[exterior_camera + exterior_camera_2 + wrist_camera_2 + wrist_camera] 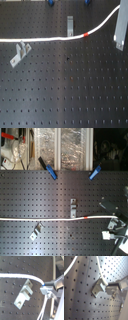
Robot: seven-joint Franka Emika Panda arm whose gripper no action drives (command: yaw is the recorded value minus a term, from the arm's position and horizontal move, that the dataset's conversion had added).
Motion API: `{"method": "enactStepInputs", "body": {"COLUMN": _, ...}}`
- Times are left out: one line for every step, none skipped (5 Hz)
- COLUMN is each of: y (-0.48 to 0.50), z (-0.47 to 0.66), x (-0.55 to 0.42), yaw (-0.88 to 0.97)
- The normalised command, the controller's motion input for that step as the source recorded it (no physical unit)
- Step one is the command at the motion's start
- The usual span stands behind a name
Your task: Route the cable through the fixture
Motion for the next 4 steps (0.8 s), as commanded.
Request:
{"method": "enactStepInputs", "body": {"y": 0.22, "z": 0.26, "x": -0.338, "yaw": -0.72}}
{"method": "enactStepInputs", "body": {"y": 0.212, "z": 0.52, "x": -0.313, "yaw": -0.33}}
{"method": "enactStepInputs", "body": {"y": 0.242, "z": 0.29, "x": -0.137, "yaw": -0.25}}
{"method": "enactStepInputs", "body": {"y": 0.191, "z": 0.15, "x": -0.066, "yaw": -0.22}}
